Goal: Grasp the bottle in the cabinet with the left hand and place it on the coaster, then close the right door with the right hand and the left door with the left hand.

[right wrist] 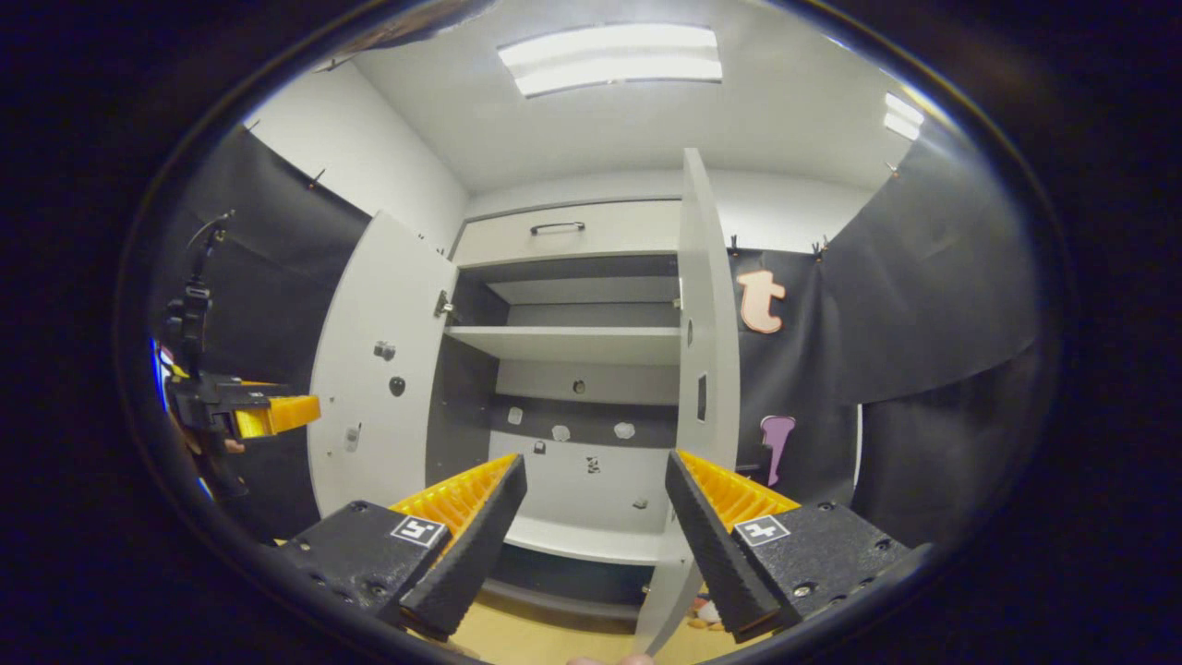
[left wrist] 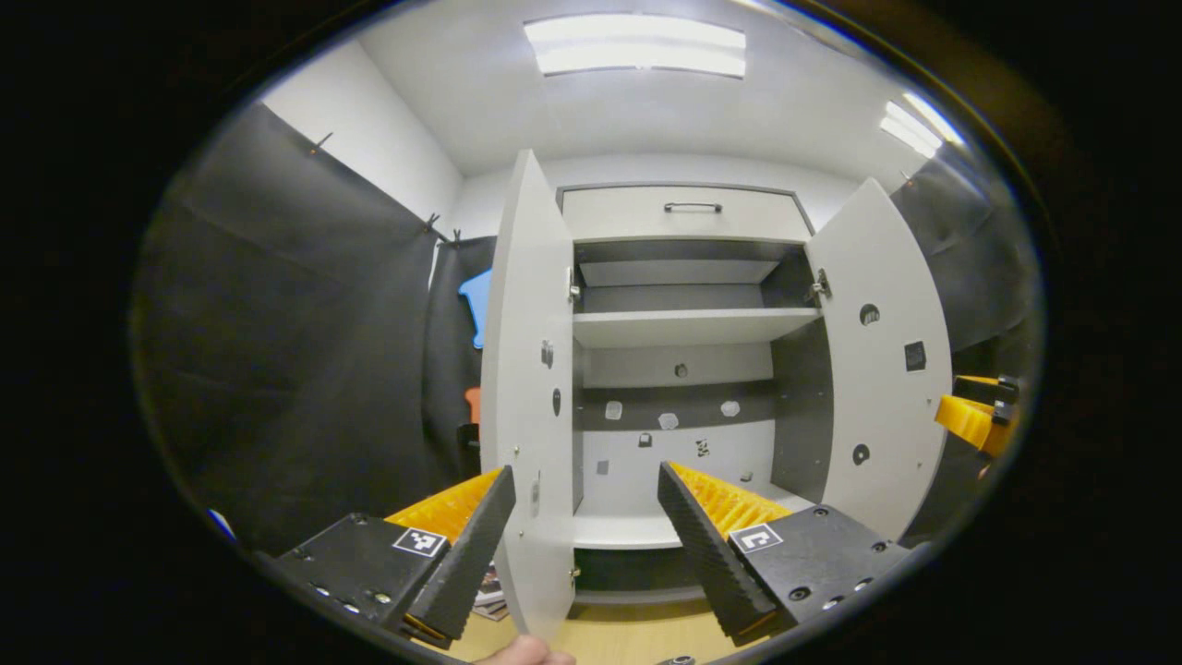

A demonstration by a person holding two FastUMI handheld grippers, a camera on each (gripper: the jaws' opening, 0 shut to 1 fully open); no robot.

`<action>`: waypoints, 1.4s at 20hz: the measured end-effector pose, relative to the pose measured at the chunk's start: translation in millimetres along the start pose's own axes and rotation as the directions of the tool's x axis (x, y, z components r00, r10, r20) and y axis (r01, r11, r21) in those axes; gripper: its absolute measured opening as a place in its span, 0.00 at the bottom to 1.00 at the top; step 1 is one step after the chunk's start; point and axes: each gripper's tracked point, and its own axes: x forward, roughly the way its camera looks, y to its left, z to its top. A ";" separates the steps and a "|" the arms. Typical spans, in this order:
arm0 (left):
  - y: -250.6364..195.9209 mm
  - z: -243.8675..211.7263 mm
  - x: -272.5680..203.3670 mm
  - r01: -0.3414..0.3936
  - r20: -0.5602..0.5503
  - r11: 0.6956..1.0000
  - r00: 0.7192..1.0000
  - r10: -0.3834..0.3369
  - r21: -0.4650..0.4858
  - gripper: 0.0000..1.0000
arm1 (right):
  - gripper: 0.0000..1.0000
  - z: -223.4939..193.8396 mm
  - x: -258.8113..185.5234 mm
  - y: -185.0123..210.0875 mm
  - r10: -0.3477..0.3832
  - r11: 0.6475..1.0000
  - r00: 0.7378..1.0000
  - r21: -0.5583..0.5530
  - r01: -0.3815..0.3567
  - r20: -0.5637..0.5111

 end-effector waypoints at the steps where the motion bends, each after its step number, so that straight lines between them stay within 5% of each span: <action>1: 0.3 0.7 -0.7 -0.004 0.002 1.000 1.000 0.004 0.006 0.99 | 0.99 0.6 0.8 -0.5 -0.001 1.000 1.000 0.000 0.001 0.002; 23: -11.3 -2.7 8.9 -0.005 0.016 1.000 1.000 0.004 0.028 0.96 | 0.99 -6.2 0.3 -35.1 -0.075 0.997 0.997 0.020 0.075 -0.010; 28: -0.5 -12.0 6.2 -0.041 -0.012 0.999 0.999 0.041 0.013 0.99 | 0.99 -7.6 -1.5 -67.6 -0.147 0.988 0.989 0.033 0.148 -0.011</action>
